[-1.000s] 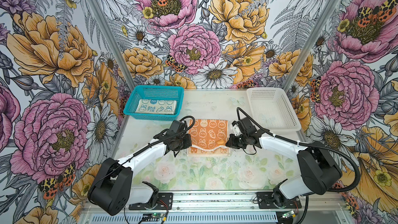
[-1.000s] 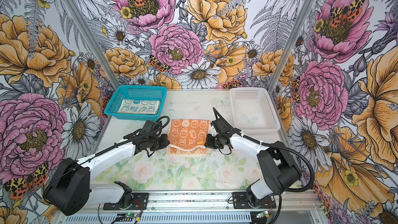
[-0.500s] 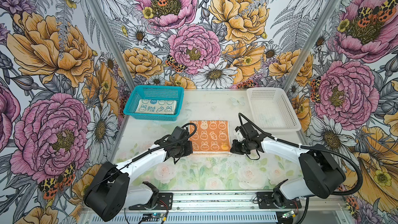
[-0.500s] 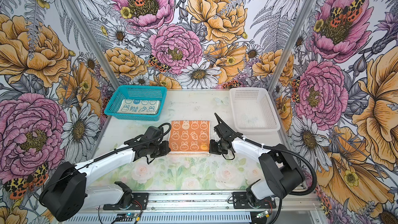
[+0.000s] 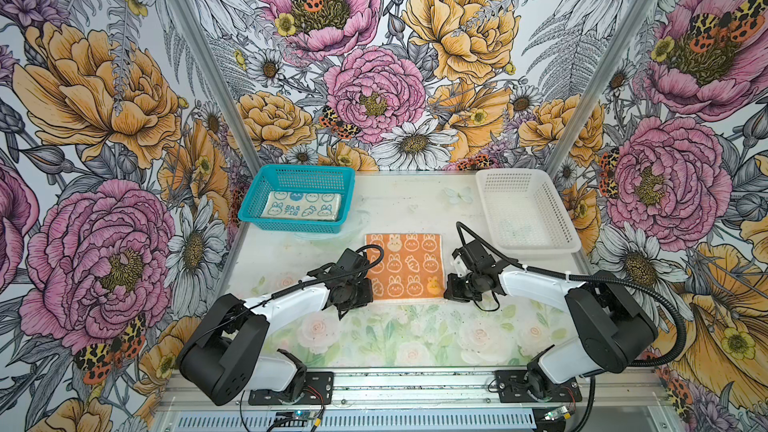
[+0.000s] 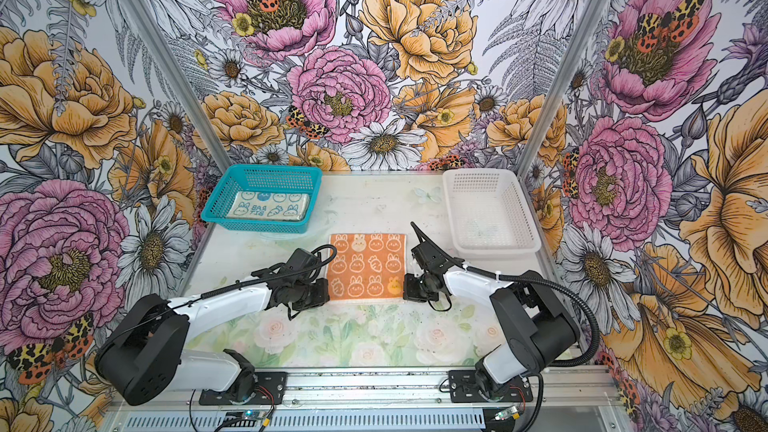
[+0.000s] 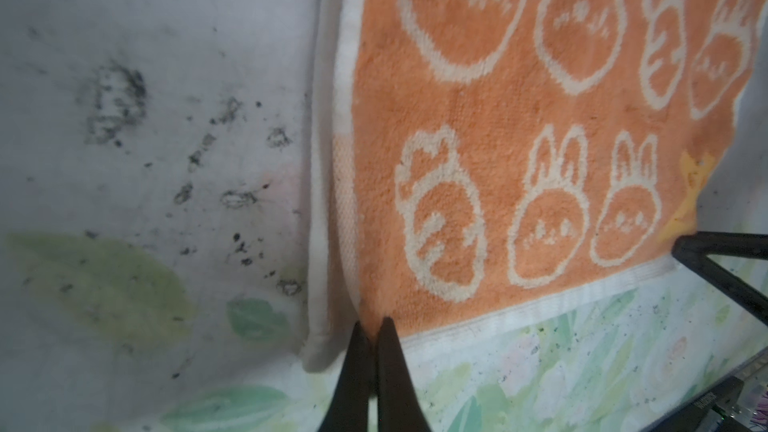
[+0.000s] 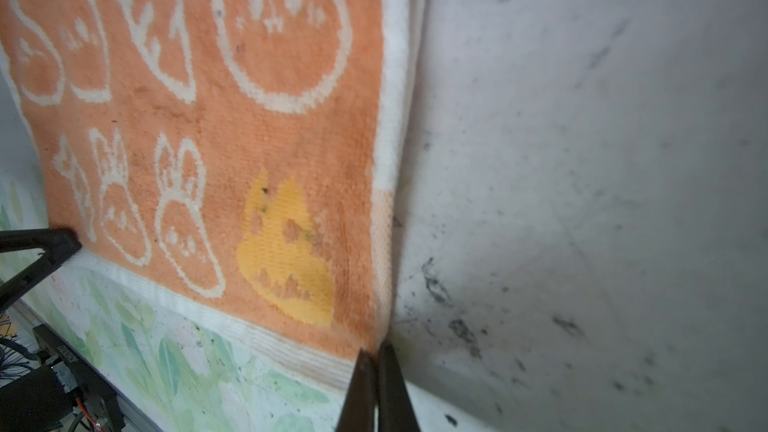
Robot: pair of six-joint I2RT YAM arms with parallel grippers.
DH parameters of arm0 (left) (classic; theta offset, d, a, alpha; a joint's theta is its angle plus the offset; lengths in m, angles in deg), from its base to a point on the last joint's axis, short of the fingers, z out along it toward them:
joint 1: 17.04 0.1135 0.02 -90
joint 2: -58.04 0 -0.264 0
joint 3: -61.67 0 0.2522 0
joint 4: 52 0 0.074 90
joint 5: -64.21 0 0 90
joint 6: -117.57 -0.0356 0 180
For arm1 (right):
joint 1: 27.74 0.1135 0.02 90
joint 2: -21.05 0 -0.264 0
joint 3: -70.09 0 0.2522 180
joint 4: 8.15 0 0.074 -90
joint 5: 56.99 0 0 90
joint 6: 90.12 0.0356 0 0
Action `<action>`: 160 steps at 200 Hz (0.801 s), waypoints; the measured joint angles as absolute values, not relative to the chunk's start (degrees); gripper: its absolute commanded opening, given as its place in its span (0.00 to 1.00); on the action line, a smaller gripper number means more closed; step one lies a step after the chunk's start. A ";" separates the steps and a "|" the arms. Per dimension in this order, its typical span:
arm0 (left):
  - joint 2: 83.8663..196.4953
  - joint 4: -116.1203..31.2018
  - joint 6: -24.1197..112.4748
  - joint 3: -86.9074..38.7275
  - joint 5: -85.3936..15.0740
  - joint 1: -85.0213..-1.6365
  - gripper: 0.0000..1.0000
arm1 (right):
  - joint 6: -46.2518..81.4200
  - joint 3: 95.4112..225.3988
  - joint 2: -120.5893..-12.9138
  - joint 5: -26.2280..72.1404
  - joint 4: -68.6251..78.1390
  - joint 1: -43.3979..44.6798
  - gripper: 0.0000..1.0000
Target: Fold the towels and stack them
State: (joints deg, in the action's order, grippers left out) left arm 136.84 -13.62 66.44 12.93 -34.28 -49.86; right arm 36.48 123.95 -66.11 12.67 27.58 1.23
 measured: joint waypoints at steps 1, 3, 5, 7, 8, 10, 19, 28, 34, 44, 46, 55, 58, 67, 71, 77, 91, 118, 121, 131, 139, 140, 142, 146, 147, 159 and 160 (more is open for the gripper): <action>136.87 -13.64 66.44 12.93 -34.28 -49.86 0.05 | 36.48 123.95 -66.11 12.67 27.58 1.23 0.06; 136.95 -13.68 66.42 12.93 -34.28 -49.86 0.06 | 36.48 123.95 -66.11 12.65 27.58 1.25 0.07; 137.02 -13.70 66.42 12.93 -34.26 -49.86 0.06 | 36.48 123.95 -66.11 12.67 27.58 1.32 0.08; 137.13 -13.75 66.42 12.93 -34.26 -49.86 0.06 | 36.48 123.95 -66.11 12.67 27.58 1.38 0.09; 137.17 -13.77 66.42 12.93 -34.26 -49.86 0.06 | 36.48 123.95 -66.11 12.67 27.58 1.40 0.09; 137.24 -13.79 66.40 12.91 -34.24 -49.86 0.06 | 36.53 123.95 -66.11 12.67 27.58 1.47 0.10; 137.43 -13.90 66.42 12.91 -34.24 -49.86 0.07 | 36.44 123.95 -66.11 12.69 27.56 1.67 0.13; 137.43 -13.90 66.38 12.91 -34.24 -49.86 0.13 | 36.46 123.95 -66.11 12.65 27.43 1.89 0.19; 137.43 -13.92 66.27 12.86 -34.24 -49.86 0.18 | 36.37 123.95 -66.08 12.47 27.19 2.04 0.23; 137.43 -13.90 65.83 12.71 -34.19 -49.86 0.30 | 36.83 123.97 -65.91 12.36 26.91 2.30 0.29; 137.43 -13.92 66.36 12.64 -34.24 -49.86 0.33 | 36.42 123.97 -65.86 12.23 26.75 2.37 0.30; 137.43 -13.95 66.14 12.25 -34.21 -49.86 0.45 | 36.68 123.97 -65.45 12.39 26.78 2.37 0.36; 137.43 -13.90 65.77 12.03 -34.15 -49.86 0.49 | 36.81 123.97 -65.30 12.39 26.82 2.37 0.37; 137.41 -13.88 66.27 11.38 -34.06 -49.79 0.61 | 36.62 123.97 -64.86 12.39 26.93 2.48 0.44; 137.41 -13.84 65.74 11.09 -33.95 -49.79 0.64 | 36.92 123.97 -64.55 12.36 27.10 2.48 0.47; 137.35 -13.81 65.79 10.59 -33.91 -49.73 0.72 | 37.12 123.97 -64.09 12.36 27.30 2.48 0.51; 136.73 -13.49 65.70 9.28 -33.60 -49.49 0.98 | 37.03 124.43 -62.94 12.39 28.26 2.45 0.63; 134.68 -11.39 65.53 4.73 -32.58 -48.55 0.99 | 36.02 128.98 -61.36 12.34 31.08 1.67 0.88; 134.50 -11.26 65.48 4.16 -32.55 -48.35 0.99 | 35.74 129.65 -61.25 12.21 31.17 1.47 0.90; 133.81 -11.08 65.11 2.09 -32.58 -47.21 0.99 | 35.59 131.93 -61.14 11.99 31.26 0.05 0.93; 133.46 -11.10 65.07 0.69 -32.68 -46.12 0.99 | 35.04 133.89 -61.27 11.71 31.37 -1.46 0.95; 133.43 -11.13 65.04 0.43 -32.71 -45.95 0.99 | 34.91 134.09 -61.30 11.71 31.37 -1.61 0.95; 133.39 -11.17 65.02 0.19 -32.71 -45.75 0.99 | 34.84 134.55 -61.36 11.75 31.32 -1.98 0.96; 133.39 -11.30 64.94 -0.56 -32.77 -45.07 0.99 | 34.74 135.62 -61.62 11.67 31.34 -2.92 0.96; 133.39 -11.30 64.94 -0.67 -32.77 -44.96 0.99 | 34.69 135.80 -61.65 11.67 31.39 -3.08 0.96; 133.91 -11.61 64.94 -2.61 -33.27 -43.48 0.99 | 34.28 139.34 -63.42 11.49 31.54 -5.35 0.97; 133.94 -11.61 64.94 -2.72 -33.34 -43.41 0.99 | 34.23 139.79 -63.68 11.47 31.58 -5.61 0.97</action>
